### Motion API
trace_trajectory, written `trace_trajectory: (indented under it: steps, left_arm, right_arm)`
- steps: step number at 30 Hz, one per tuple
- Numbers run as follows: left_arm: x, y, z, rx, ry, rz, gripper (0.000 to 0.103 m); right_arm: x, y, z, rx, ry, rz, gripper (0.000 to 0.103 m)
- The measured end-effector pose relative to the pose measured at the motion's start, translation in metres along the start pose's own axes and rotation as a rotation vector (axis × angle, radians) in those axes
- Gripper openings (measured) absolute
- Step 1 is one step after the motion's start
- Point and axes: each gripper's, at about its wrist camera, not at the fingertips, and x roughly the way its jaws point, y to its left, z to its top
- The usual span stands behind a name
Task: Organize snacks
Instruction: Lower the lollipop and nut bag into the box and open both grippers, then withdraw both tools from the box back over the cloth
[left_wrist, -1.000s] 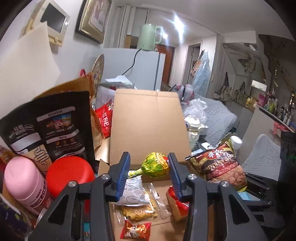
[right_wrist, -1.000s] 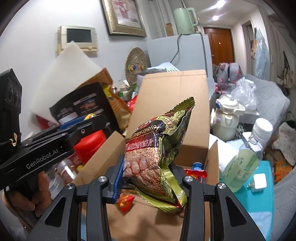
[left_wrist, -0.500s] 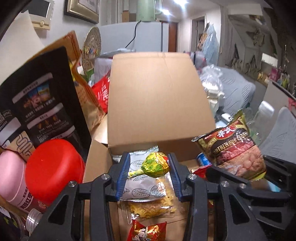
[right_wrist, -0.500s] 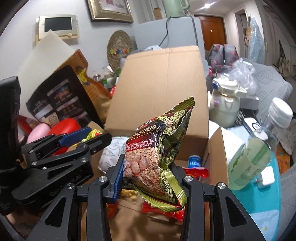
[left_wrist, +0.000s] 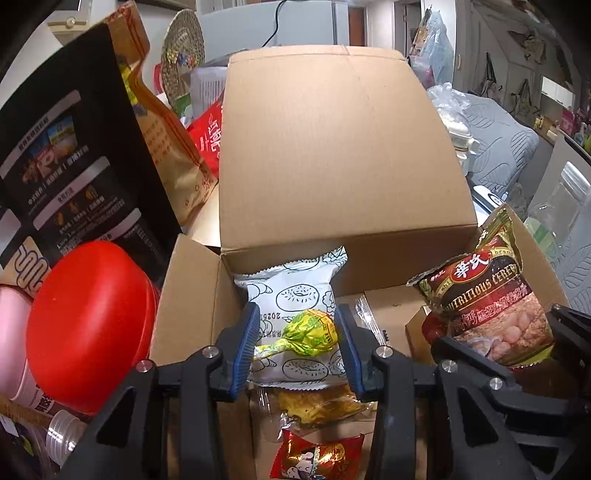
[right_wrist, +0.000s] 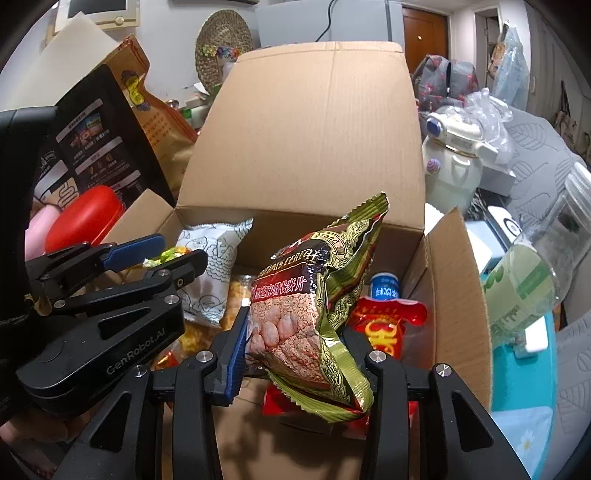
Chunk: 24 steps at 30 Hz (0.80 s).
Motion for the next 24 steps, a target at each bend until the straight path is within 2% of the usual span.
trace_trajectory:
  steps: [5,7,11,13,15,17,19,24]
  left_arm:
    - [0.004,-0.009,0.001,0.039,0.016,0.038,0.043]
    - [0.008,-0.008,0.001,0.038,0.033,0.049,0.043]
    - [0.005,-0.008,0.002,0.028,0.039,0.063,0.044]
    - [0.001,-0.008,0.002,0.030,0.027,0.091,0.059]
    - [-0.003,-0.006,0.003,0.025,0.009,0.105,0.065]
    - [-0.008,-0.004,0.005,0.021,-0.005,0.107,0.068]
    - [-0.015,-0.002,0.006,0.016,-0.025,0.109,0.074]
    - [-0.037,-0.001,0.008,0.004,-0.074,0.056,0.075]
  right_arm:
    - [0.000,0.001,0.001,-0.009,-0.004,-0.038,0.042]
    - [0.001,-0.001,0.001,0.003,-0.007,-0.063,0.049]
    - [-0.004,0.000,0.003,-0.011,-0.015,-0.080,0.056]
    - [-0.009,0.001,0.003,-0.026,-0.031,-0.112,0.062]
    - [-0.013,0.003,0.003,-0.049,-0.053,-0.136,0.066]
    - [-0.017,0.003,0.003,-0.060,-0.064,-0.133,0.067]
    - [-0.018,0.002,0.003,-0.055,-0.062,-0.127,0.067]
    - [-0.035,0.006,0.002,-0.066,-0.099,-0.146,0.067]
